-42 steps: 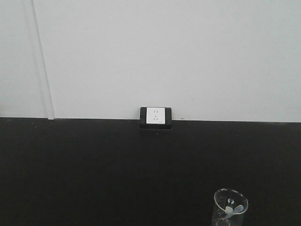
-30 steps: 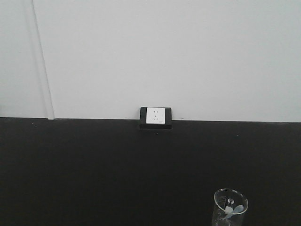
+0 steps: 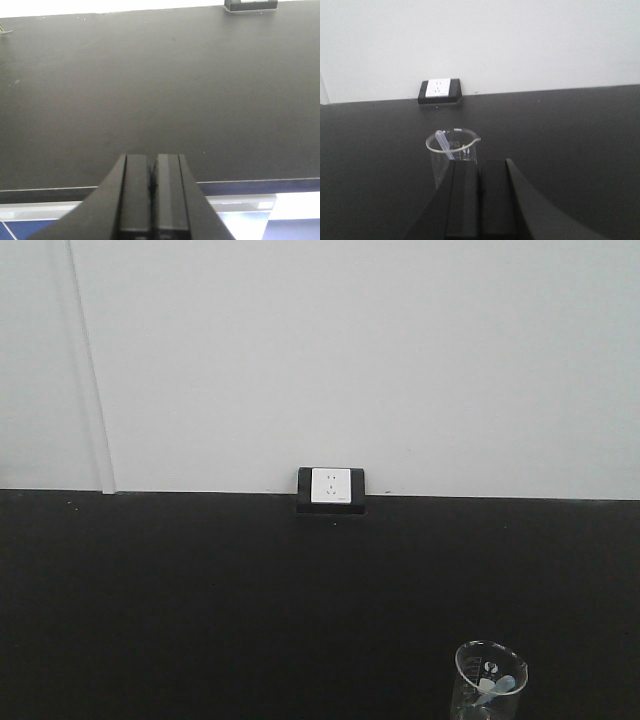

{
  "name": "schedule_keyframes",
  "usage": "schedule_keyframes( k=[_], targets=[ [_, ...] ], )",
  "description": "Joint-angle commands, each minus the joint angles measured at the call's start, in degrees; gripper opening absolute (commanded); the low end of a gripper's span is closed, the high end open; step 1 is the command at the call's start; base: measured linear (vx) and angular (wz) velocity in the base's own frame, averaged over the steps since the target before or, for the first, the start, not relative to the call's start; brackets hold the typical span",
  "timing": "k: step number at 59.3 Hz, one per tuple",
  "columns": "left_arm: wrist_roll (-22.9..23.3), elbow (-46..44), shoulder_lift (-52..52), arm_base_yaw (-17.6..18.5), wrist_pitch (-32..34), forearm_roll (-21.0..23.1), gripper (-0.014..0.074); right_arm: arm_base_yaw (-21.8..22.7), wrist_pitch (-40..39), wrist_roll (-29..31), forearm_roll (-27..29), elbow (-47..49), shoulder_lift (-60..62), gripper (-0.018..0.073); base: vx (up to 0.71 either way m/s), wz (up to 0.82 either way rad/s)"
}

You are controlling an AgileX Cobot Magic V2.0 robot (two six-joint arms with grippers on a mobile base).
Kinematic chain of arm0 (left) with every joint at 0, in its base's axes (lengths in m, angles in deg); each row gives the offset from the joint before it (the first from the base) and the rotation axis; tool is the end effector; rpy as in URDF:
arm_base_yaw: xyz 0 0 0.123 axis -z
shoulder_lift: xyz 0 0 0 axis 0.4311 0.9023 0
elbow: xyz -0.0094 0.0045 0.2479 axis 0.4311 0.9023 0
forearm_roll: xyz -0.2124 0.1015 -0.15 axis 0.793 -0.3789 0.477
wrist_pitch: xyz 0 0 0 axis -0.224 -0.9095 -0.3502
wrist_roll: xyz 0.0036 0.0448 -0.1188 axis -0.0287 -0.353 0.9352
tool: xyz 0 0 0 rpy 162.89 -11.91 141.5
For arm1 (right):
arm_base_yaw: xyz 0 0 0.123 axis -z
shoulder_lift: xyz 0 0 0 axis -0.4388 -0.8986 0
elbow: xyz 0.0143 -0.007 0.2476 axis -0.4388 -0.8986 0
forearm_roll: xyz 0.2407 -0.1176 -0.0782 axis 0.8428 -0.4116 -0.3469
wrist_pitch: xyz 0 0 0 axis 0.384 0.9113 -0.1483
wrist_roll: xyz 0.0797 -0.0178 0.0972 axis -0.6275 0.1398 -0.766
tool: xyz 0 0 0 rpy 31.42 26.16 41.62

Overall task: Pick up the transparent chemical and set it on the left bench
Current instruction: 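Move the right gripper toward the clear pipette in the glass beaker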

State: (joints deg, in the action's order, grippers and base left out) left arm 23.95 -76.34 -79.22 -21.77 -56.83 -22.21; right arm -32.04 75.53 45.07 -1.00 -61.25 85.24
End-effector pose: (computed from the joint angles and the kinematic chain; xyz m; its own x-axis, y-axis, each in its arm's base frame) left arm 0.1574 -0.0104 0.2057 0.0607 0.0280 -0.9978 0.0639 0.9974 0.0319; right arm 0.1574 0.0148 0.1958 -0.0160 0.0841 -0.9963 -0.0907 0.9922 0.0853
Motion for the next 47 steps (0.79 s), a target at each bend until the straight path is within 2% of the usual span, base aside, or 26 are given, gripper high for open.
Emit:
schedule_keyframes(
  k=[1,11,19,28,37,47],
  targets=[
    [0.4,0.9,-1.1,0.1,4.5,0.0,-0.0003,0.3,-7.9,0.6,-0.8,-0.3,0.7,-0.0007,0.0,0.0],
    [0.4,0.9,-1.1,0.1,4.5,0.0,-0.0003,0.3,-15.3,0.3,-0.2,2.6,0.7,-0.0007,0.0,0.0],
    [0.4,0.9,-1.1,0.1,4.5,0.0,-0.0003,0.3,-10.3,0.3,-0.3,13.3,-3.1,-0.0007,0.0,0.0],
    [0.4,0.9,-1.1,0.1,4.5,0.0,-0.0003,0.3,-3.2,0.4,-1.0,27.7,-17.2,-0.0007,0.0,0.0],
    [0.4,0.9,-1.1,0.1,4.5,0.0,-0.0003,0.3,-4.2,0.4,-0.9,36.4,-31.8,-0.0007,0.0,0.0],
    [0.4,0.9,-1.1,0.1,4.5,0.0,-0.0003,0.3,-6.5,0.4,-0.3,39.3,-42.8,-0.0005,0.0,0.0]
  ],
)
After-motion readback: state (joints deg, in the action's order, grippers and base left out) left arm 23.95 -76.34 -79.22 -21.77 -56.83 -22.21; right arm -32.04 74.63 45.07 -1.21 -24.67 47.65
